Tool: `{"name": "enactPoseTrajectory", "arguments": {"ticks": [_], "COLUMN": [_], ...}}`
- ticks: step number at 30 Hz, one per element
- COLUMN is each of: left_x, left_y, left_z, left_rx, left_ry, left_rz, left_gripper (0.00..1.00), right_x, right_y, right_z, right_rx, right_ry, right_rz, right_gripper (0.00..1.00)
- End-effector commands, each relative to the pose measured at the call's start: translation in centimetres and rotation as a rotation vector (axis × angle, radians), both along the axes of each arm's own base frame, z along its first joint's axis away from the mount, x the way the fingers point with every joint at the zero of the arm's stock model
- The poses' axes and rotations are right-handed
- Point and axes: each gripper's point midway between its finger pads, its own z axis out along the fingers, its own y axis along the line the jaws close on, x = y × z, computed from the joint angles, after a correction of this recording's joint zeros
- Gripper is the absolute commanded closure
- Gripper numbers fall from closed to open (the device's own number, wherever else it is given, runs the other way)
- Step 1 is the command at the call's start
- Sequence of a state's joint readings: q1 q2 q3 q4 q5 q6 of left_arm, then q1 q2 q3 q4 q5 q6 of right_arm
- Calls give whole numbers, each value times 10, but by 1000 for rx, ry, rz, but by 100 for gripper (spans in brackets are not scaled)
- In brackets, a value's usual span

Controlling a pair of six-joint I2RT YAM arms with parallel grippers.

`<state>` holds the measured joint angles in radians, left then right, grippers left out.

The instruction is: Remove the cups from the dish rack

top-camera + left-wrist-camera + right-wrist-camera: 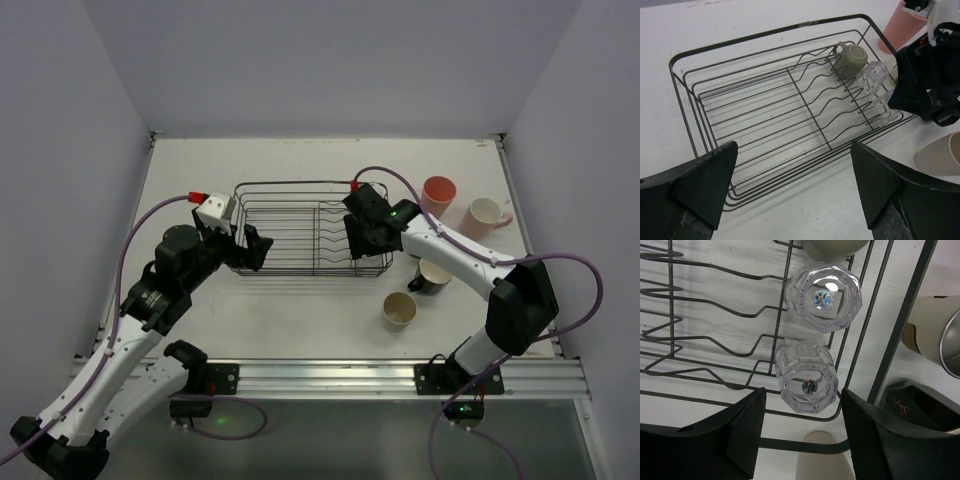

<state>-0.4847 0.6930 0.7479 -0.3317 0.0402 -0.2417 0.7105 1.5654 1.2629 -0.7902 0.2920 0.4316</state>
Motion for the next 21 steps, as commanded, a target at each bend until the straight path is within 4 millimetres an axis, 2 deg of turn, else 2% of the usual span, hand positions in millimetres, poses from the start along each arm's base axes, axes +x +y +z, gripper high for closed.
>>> {"name": "enactPoseTrajectory", "arguments": {"ticks": [1, 12, 19, 21], "left_x": [-2, -1, 0, 1], "left_y": [-2, -2, -1, 0], "left_z": [3, 2, 0, 0], "left_rx": [11, 13, 20, 21], "left_ry": [-24, -21, -15, -15], "left_rz": [-26, -25, -16, -13], "left_gripper": [1, 1, 1, 1], "right_x": [17, 23, 28, 28], "right_y": [2, 4, 4, 4], "right_z": [9, -16, -24, -23], "right_rx": [-10, -33, -35, -35], "right_ry": [-51, -2, 4, 2], "right_rz": [-12, -11, -11, -10], "right_gripper": [36, 33, 35, 41]}}
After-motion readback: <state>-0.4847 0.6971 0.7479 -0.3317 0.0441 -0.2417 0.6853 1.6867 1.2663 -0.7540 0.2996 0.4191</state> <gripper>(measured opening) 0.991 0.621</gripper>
